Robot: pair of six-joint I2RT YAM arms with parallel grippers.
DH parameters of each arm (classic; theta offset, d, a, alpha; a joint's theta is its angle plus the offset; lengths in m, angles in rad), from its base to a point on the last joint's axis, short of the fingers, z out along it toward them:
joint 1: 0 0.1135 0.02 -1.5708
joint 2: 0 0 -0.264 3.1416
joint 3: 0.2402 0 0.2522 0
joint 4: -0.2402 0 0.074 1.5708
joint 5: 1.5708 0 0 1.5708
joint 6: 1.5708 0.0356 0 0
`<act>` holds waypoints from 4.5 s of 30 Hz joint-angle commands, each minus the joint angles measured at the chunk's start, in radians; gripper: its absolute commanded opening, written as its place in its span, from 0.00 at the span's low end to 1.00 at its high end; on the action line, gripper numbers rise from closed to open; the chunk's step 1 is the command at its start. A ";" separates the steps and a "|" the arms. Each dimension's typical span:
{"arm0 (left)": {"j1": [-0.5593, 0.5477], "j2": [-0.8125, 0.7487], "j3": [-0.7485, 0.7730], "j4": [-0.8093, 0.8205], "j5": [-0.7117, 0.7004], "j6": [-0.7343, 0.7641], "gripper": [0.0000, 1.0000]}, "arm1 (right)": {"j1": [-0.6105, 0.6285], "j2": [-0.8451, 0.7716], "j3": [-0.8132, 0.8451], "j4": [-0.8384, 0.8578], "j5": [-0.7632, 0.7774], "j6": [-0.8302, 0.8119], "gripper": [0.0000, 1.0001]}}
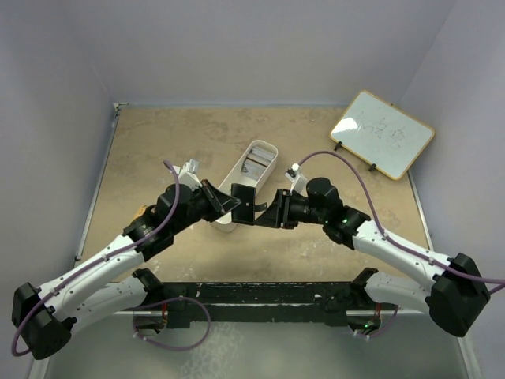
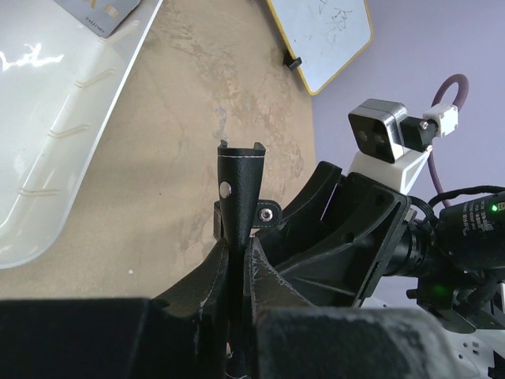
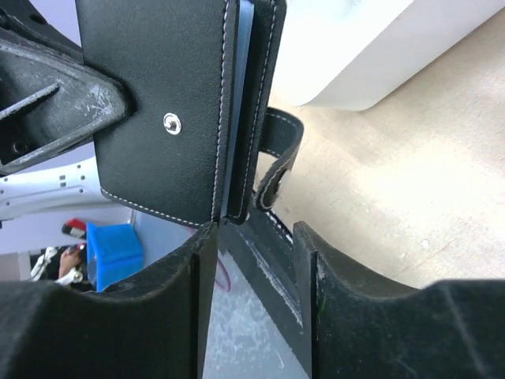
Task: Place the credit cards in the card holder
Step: Open the card holder at the center of the board.
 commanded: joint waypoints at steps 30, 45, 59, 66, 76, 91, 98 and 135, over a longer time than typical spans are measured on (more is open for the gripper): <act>-0.002 -0.079 -0.075 0.144 0.105 -0.123 0.00 | -0.001 -0.079 -0.077 0.173 0.181 0.118 0.33; -0.001 -0.099 -0.084 -0.143 -0.003 -0.024 0.28 | 0.000 -0.035 -0.114 0.061 0.062 -0.016 0.00; -0.001 0.028 -0.142 -0.216 -0.023 0.029 0.45 | 0.003 0.136 -0.217 0.114 0.043 -0.053 0.00; -0.001 0.030 -0.172 -0.115 0.058 0.004 0.51 | 0.010 0.054 -0.228 0.166 0.011 0.051 0.00; -0.001 0.026 -0.255 0.044 0.128 -0.056 0.57 | 0.032 -0.066 -0.325 0.289 0.129 0.205 0.00; -0.001 0.090 -0.303 0.074 0.112 -0.040 0.54 | 0.032 -0.094 -0.334 0.040 0.290 0.088 0.00; -0.002 0.096 -0.302 0.039 0.088 -0.022 0.48 | 0.031 -0.104 -0.351 -0.028 0.307 0.046 0.00; -0.003 0.218 -0.402 0.372 0.185 -0.154 0.46 | 0.033 -0.040 -0.394 0.046 0.315 0.045 0.00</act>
